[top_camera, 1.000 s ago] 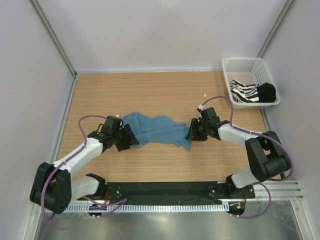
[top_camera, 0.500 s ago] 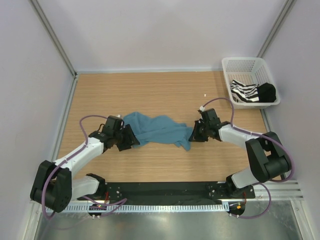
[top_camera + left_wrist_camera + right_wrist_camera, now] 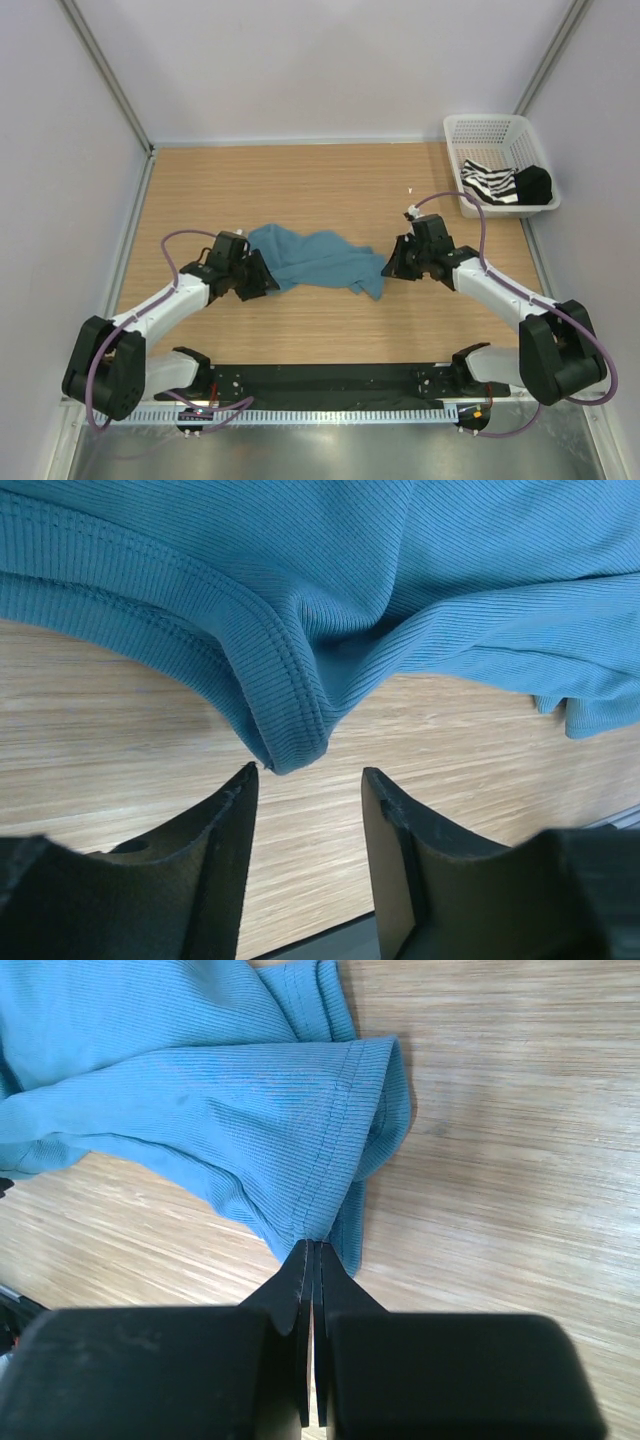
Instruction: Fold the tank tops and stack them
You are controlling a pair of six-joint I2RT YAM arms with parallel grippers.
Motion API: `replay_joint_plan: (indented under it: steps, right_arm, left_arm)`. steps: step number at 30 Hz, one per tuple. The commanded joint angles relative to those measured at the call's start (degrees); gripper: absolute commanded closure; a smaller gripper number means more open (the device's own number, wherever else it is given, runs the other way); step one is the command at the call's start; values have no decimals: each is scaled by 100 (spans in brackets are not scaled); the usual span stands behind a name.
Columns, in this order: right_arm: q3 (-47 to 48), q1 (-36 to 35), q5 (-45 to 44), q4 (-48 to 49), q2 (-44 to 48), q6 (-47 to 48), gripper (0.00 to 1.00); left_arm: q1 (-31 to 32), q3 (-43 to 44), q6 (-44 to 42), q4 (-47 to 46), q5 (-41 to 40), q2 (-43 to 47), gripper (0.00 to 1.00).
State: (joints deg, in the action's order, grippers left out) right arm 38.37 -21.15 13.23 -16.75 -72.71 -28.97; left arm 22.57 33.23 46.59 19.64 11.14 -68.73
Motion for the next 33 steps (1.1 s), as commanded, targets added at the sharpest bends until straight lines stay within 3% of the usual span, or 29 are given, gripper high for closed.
replay_joint_plan:
  steps: [1,8,18,23,26,27,33]
  right_arm:
    - [188,-4,-58,-161,178,102,99]
    - [127,5,126,-30,169,93,99]
    - [127,-3,214,-3,169,137,99]
    - [144,-3,241,-12,134,155,99]
    - [171,-4,241,-3,125,173,99]
    - [180,-4,224,5,125,181,99]
    - [487,137,-23,-240,46,295,99]
  left_arm:
    - [37,-45,61,-259,47,-88,55]
    - [37,-133,52,-487,-225,-194,60]
    - [46,-194,52,-874,-622,-316,54]
    - [63,-177,175,-1243,-314,-448,71]
    - [72,-142,219,-1357,-121,-501,89]
    - [81,-116,228,-1375,-77,-510,100]
    - [-146,445,-62,-577,-165,-291,100]
